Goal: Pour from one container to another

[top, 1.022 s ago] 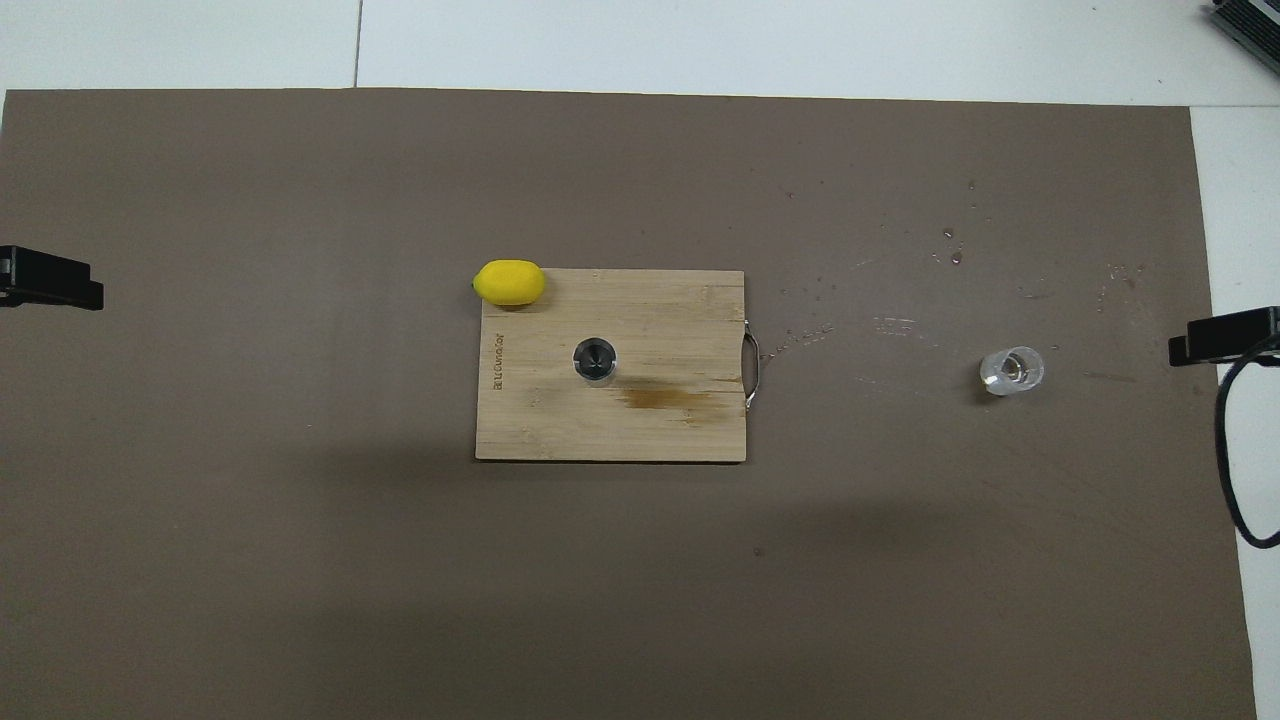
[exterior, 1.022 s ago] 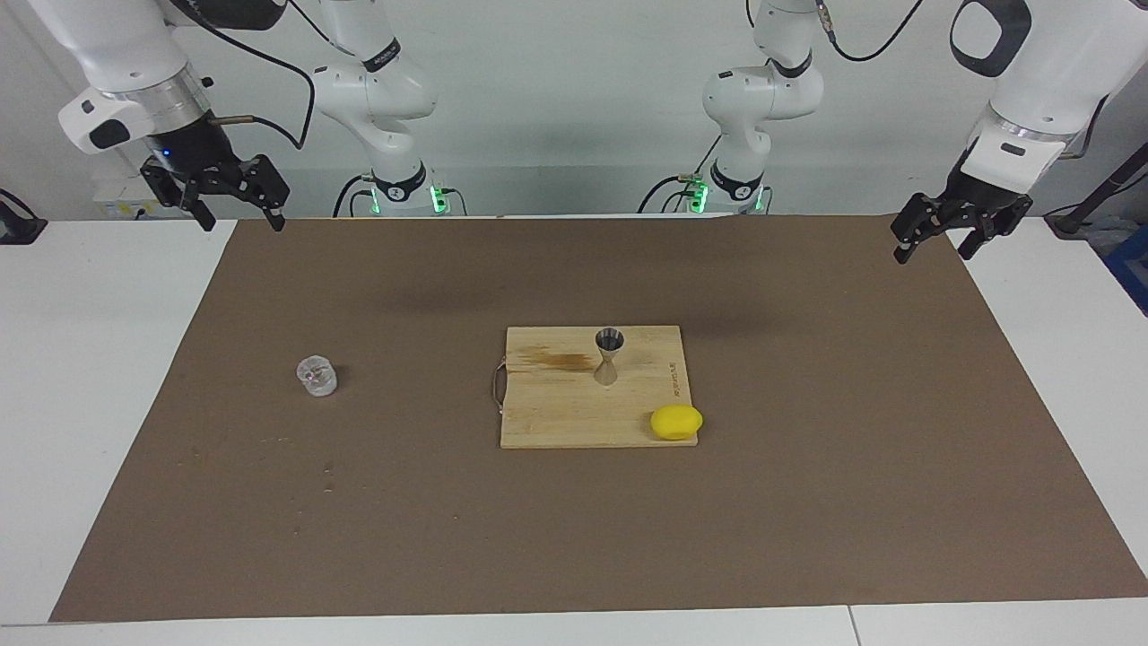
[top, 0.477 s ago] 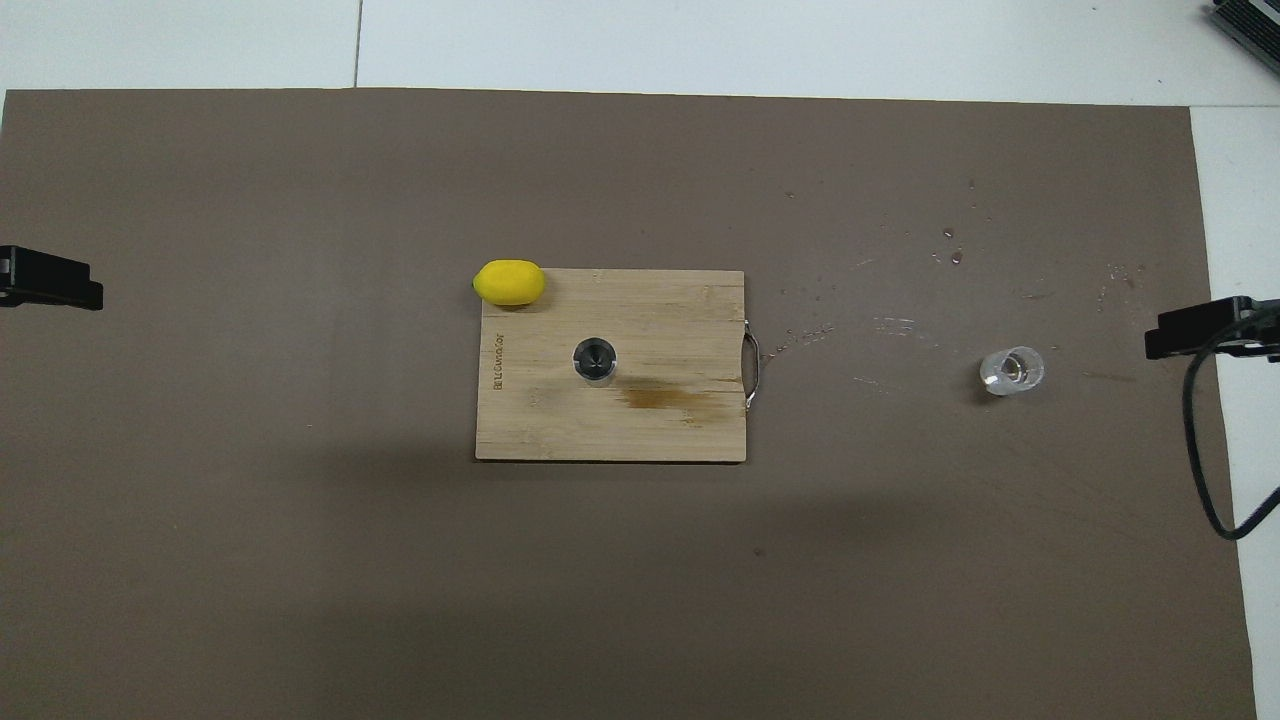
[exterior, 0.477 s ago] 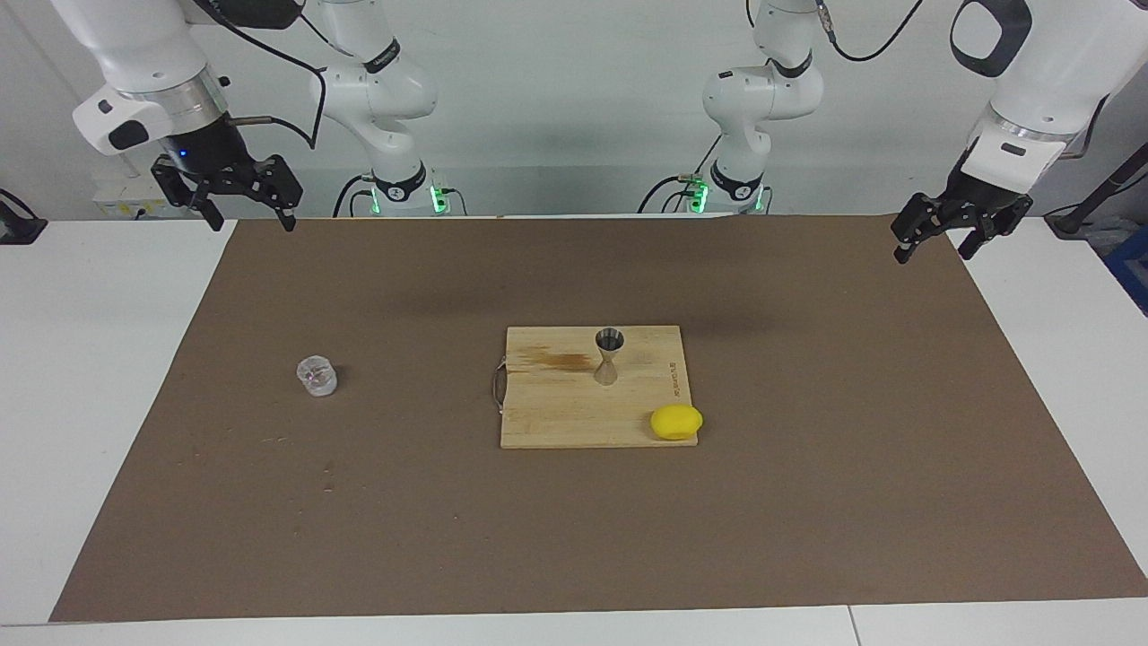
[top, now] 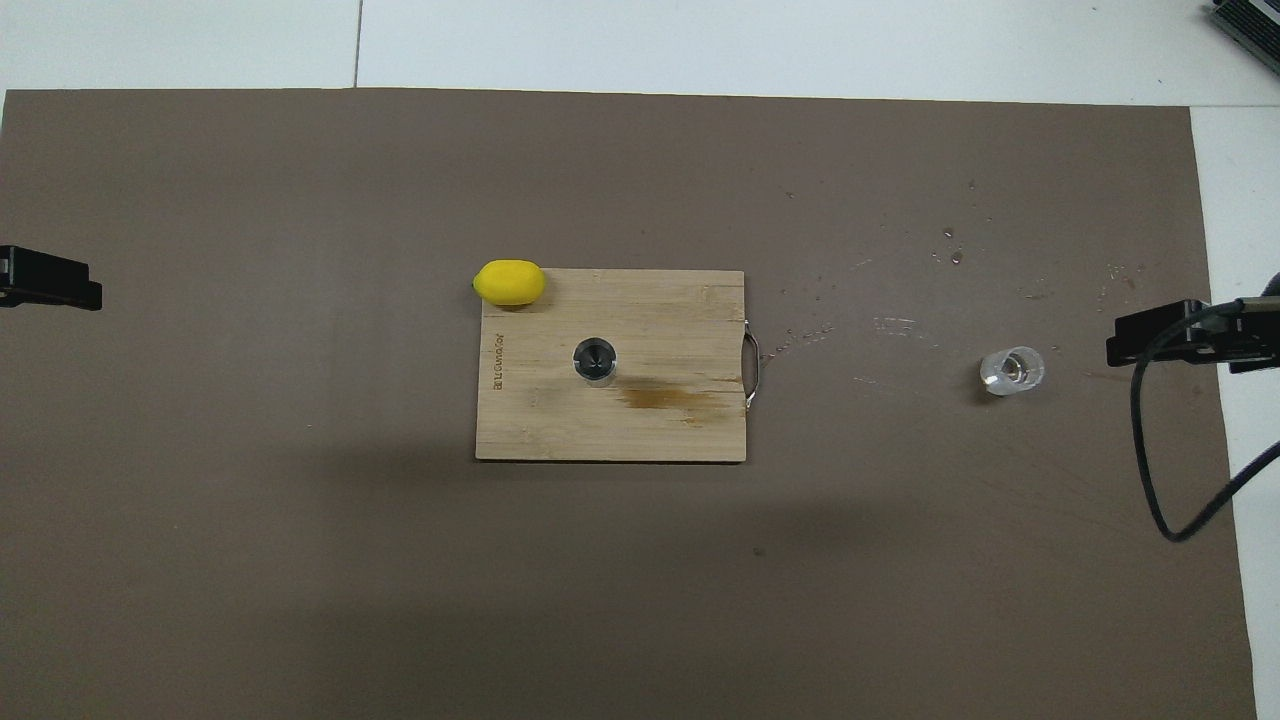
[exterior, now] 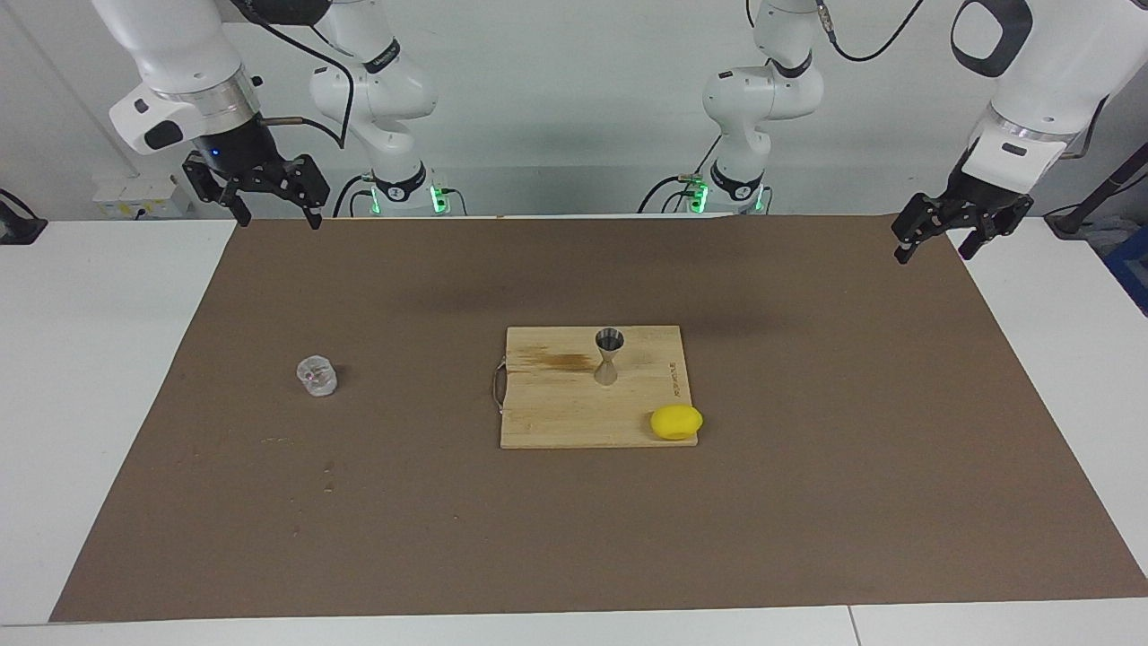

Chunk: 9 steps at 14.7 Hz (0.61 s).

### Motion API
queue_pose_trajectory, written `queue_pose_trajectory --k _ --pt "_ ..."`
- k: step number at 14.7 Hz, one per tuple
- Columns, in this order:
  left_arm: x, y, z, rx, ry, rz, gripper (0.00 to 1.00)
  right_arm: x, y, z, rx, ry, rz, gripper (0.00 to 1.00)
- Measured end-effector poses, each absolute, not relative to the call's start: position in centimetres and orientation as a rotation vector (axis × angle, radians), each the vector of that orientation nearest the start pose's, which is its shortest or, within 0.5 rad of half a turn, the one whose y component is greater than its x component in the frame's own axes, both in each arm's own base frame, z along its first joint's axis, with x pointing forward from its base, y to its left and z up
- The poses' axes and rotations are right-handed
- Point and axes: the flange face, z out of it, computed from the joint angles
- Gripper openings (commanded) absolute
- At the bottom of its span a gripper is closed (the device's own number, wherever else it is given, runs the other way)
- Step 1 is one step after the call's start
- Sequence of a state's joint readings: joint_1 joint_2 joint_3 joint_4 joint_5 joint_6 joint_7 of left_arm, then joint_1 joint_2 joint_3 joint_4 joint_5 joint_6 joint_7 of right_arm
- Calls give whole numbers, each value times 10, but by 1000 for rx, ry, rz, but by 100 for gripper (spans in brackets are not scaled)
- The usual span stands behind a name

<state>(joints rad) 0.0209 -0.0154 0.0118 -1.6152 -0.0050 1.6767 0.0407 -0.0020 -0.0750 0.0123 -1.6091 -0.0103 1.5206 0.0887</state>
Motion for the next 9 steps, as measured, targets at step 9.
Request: queue_pose_trajectory --k 9 --pt "559 10 624 -3142 27 -124 100 526 -5 642 -3148 142 23 100"
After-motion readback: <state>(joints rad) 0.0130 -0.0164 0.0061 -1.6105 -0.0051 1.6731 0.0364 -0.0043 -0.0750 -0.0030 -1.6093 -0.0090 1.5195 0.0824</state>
